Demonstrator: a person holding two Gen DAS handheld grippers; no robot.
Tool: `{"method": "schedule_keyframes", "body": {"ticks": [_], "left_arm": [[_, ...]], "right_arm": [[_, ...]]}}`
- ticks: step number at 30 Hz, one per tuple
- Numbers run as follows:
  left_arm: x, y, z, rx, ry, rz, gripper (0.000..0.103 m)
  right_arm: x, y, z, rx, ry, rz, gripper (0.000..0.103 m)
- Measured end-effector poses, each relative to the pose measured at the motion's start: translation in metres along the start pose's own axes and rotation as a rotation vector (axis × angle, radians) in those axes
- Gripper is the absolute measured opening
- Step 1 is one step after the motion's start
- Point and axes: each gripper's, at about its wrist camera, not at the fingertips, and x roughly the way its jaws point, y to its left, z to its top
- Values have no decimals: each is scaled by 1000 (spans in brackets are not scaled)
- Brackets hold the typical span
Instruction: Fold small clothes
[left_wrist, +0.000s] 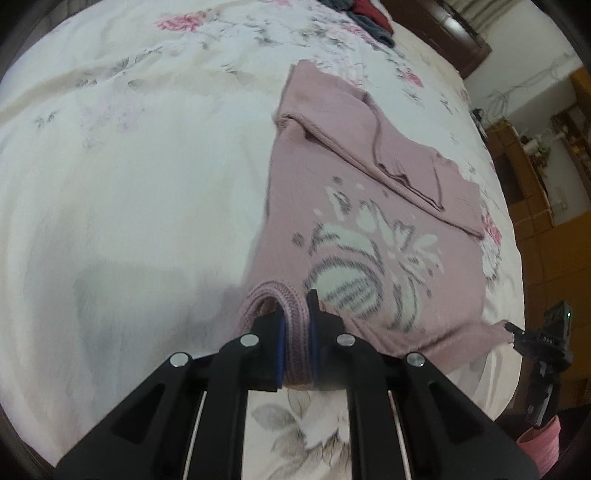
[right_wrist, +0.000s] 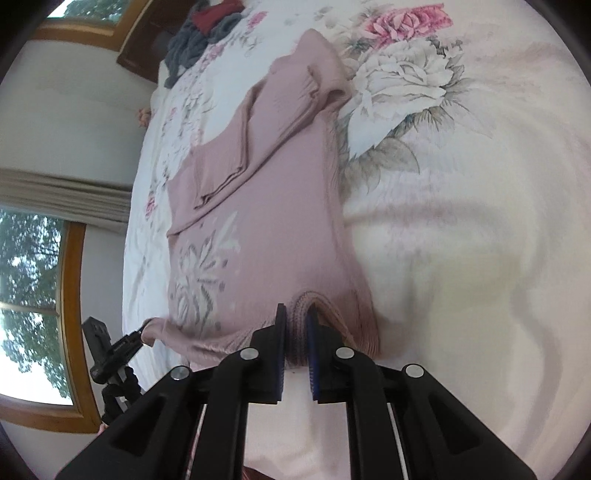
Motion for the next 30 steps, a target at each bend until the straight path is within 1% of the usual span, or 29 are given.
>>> {"method": "schedule_keyframes", "body": {"ticks": [4, 7, 10, 13, 17, 19, 20, 21, 22, 24, 26, 28, 30], "left_arm": [[18, 7, 16, -48, 21, -13, 9], [28, 6, 22, -39, 35, -2, 9], [37, 8, 29, -47, 50, -4, 12], [40, 16, 33, -89, 61, -37, 13], [39, 31, 35, -170, 79, -120, 15], [35, 35, 35, -204, 75, -155, 16], [31, 38, 34, -220, 66, -171, 17], [28, 41, 34, -231, 58, -184, 19], [24, 44, 33, -242, 50, -192, 21], [11, 51, 32, -267, 12, -195, 29], [-2, 59, 31, -281, -19, -190, 30], [-10, 58, 33, -242, -37, -142, 30], [-15, 50, 35, -170, -35, -101, 31]], "right_arm": [[11, -5, 19, 27, 14, 1, 10], [24, -6, 31, 19, 33, -27, 10], [32, -11, 38, 28, 48, -39, 10], [39, -17, 43, 44, 58, -34, 10], [38, -23, 45, 56, 72, -19, 11], [35, -25, 45, 56, 72, -13, 13], [32, -27, 46, 55, 67, -15, 19], [27, -28, 46, 50, 53, -29, 29], [23, -28, 46, 43, 42, -45, 30], [14, -30, 46, 33, 28, -63, 30], [7, -31, 45, 25, 19, -70, 30], [0, -30, 43, 6, 10, -80, 30], [-6, -26, 41, -21, -2, -92, 30]]}}
